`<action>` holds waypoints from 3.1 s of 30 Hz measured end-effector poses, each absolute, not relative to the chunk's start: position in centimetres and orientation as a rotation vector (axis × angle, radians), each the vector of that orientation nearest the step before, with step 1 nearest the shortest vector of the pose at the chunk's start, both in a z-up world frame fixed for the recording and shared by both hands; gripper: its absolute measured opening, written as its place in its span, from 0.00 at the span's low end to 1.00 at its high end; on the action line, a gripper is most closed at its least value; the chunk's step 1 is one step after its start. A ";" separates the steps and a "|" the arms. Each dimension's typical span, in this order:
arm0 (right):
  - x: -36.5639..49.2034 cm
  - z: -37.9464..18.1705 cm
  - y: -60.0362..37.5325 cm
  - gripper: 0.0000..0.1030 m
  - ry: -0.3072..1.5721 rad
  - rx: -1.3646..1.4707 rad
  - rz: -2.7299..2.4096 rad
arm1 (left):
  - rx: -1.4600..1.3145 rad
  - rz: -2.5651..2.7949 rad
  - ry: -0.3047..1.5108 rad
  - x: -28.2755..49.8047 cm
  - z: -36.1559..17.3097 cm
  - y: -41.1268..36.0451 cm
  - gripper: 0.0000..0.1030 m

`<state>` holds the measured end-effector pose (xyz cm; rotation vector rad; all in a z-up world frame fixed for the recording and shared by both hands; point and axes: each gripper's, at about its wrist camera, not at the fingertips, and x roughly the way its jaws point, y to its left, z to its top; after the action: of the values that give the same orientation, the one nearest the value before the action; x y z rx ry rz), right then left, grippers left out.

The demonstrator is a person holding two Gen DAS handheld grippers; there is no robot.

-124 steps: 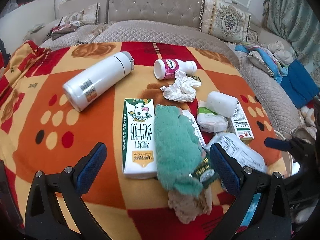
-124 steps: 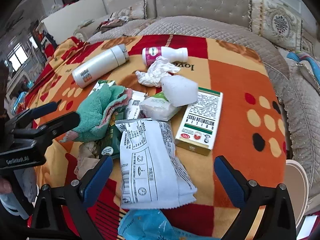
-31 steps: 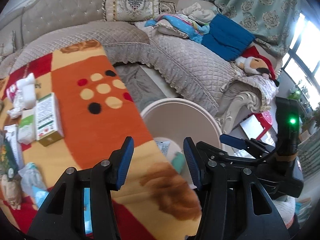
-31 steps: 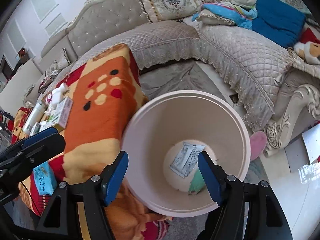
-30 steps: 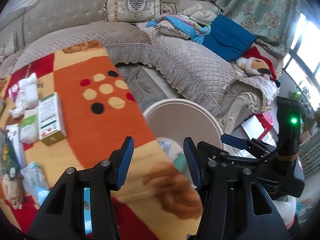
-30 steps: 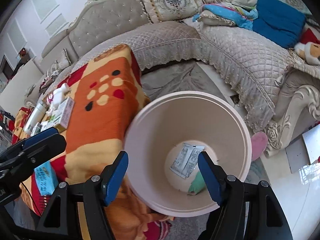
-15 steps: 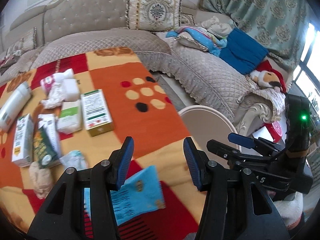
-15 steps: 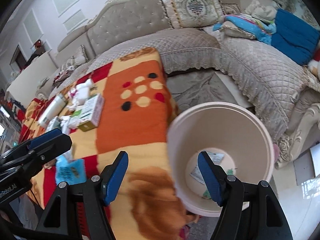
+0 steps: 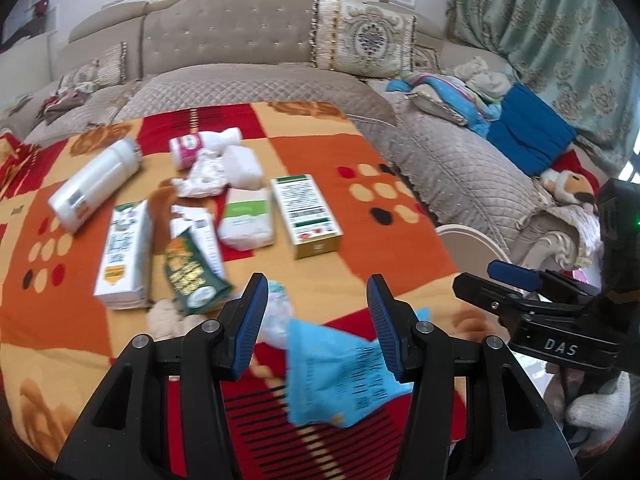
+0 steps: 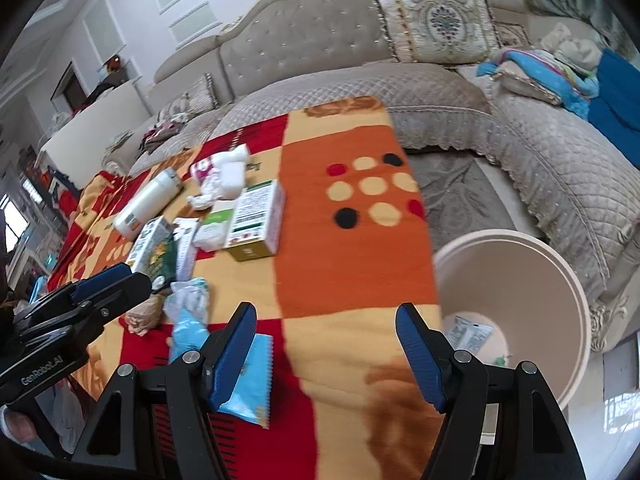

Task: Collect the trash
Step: 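Move both tools back over the blanket toward the remaining trash, then grasp the beige crumpled tissue with the left tool while the right tool grasps a clear plastic bag, then carry tissue and plastic bag over the white bin and open both tools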

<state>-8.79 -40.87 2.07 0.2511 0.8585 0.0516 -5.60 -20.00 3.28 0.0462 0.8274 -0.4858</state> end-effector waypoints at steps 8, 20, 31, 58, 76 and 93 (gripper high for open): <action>-7.7 2.6 -36.8 0.68 0.863 0.197 0.138 | 0.032 -0.431 0.834 -5.0 2.8 -16.7 0.48; -4.8 1.0 -30.7 0.68 0.944 0.034 0.257 | 0.021 -0.401 0.913 -4.0 -0.2 -11.1 0.48; -0.3 -1.3 -27.8 0.61 1.051 0.061 0.324 | 0.011 -0.426 0.977 -2.6 -2.9 -9.2 0.48; 0.1 1.6 -32.0 0.27 0.927 0.224 0.321 | -0.122 -0.495 1.017 -0.4 -4.1 -10.4 0.25; -4.4 3.7 -36.8 0.27 0.860 0.259 0.255 | -0.045 -0.578 0.908 -3.4 1.7 -16.0 0.25; -10.9 2.9 -48.5 0.27 0.846 0.331 0.027 | 0.083 -0.741 0.900 -5.9 2.7 -29.9 0.25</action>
<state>-10.91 -48.53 2.87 0.3311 0.8464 0.0274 -5.94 -29.86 2.69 0.0833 0.9000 -0.7406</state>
